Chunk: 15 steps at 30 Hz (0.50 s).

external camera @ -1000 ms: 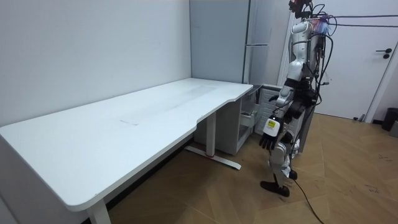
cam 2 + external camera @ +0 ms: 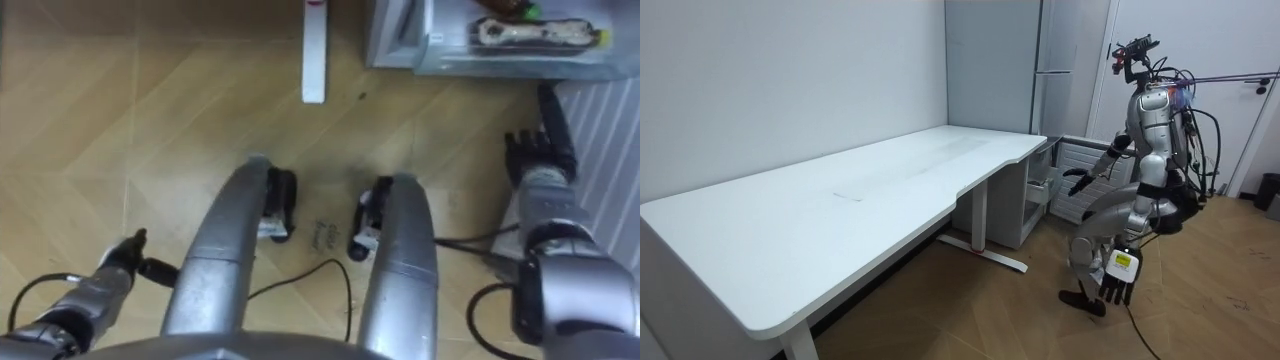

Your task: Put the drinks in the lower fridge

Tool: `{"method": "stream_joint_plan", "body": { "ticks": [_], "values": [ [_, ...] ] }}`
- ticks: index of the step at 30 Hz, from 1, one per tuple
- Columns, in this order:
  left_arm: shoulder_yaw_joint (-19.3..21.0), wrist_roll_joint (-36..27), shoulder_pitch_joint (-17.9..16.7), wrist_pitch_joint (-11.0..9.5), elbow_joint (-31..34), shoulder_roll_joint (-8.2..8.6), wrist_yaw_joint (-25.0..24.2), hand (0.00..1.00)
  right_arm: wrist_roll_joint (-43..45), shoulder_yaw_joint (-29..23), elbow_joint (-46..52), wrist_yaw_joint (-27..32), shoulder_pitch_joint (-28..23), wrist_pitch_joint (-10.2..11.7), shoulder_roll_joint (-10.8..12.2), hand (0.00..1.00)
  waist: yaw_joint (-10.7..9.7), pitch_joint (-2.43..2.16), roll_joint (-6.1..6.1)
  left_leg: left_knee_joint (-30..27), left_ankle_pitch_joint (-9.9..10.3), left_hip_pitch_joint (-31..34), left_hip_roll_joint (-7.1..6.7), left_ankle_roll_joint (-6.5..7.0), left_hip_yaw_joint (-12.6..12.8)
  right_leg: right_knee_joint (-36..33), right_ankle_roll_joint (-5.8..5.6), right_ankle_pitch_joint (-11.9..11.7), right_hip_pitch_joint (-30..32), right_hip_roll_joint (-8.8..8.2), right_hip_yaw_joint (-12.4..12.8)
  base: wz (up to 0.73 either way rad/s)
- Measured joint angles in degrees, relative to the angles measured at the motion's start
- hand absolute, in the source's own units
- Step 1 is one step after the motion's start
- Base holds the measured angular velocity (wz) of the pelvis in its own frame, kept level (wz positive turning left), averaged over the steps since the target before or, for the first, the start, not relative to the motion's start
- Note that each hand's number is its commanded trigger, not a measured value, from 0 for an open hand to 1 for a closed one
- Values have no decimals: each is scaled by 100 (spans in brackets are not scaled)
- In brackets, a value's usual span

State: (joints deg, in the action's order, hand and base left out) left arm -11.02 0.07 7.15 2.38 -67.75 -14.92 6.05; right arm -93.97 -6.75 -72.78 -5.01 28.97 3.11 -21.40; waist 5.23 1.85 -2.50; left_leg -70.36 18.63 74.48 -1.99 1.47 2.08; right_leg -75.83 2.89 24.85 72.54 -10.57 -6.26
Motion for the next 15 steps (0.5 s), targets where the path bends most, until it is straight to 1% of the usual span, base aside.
{"method": "stream_joint_plan", "body": {
  "ticks": [1, 3, 4, 5, 6, 8, 12, 15],
  "values": [
    [-49, -80, -9, 4, 11, -19, -2, 0, -2, 6, 3, -56, 106, -12, -24, 0, -8, 11, -20, -9, -7, 53, -76, -12, -30, -52, 7, 33, 50, -77, -17, 29],
    [-56, -116, -16, 5, 37, -32, -2, 0, 1, 12, 82, -106, 195, -17, -112, 0, 14, 15, -33, -9, -20, 136, -92, -34, -78, -80, 8, 61, 88, -141, -66, 30],
    [-72, -158, -49, 5, 53, -61, -2, 0, -2, 53, 295, -117, 205, -11, -135, 0, 26, 14, -42, -12, -27, 175, -92, -46, -83, -78, 12, 78, 94, -169, -114, 18],
    [-120, -180, -75, 12, 51, -114, -2, 0, -17, 92, 378, 18, 217, -2, -131, 0, 19, 13, -83, -12, -28, 194, -120, -47, -100, -82, 24, 97, 95, -217, -157, 17],
    [-145, -182, -95, 11, 51, -144, -2, 0, -19, 107, 379, 21, 193, -6, -130, 0, 4, 14, -107, -12, -28, 201, -162, -48, -117, -91, 23, 108, 92, -251, -178, 13],
    [-164, -194, -119, 12, 25, -186, -3, 0, -19, 191, 397, 19, 170, 5, -132, 0, 3, 33, -152, -35, -27, 234, -174, -42, -164, -97, -1, 135, 101, -244, -185, 3],
    [-167, -366, -137, -7, 48, -197, -4, 0, -90, 340, 428, 66, 162, 89, -136, 0, 1, 36, -175, -38, -22, 236, -187, -33, -171, -95, -36, 167, 99, -264, -170, -1],
    [-158, -452, -309, -23, 311, -305, -3, 0, -153, 420, 578, 263, 161, 91, -137, 0, -1, 46, -236, -38, -5, 238, -177, -4, -143, -97, -47, 184, 121, -256, -144, -4]
  ]
}}
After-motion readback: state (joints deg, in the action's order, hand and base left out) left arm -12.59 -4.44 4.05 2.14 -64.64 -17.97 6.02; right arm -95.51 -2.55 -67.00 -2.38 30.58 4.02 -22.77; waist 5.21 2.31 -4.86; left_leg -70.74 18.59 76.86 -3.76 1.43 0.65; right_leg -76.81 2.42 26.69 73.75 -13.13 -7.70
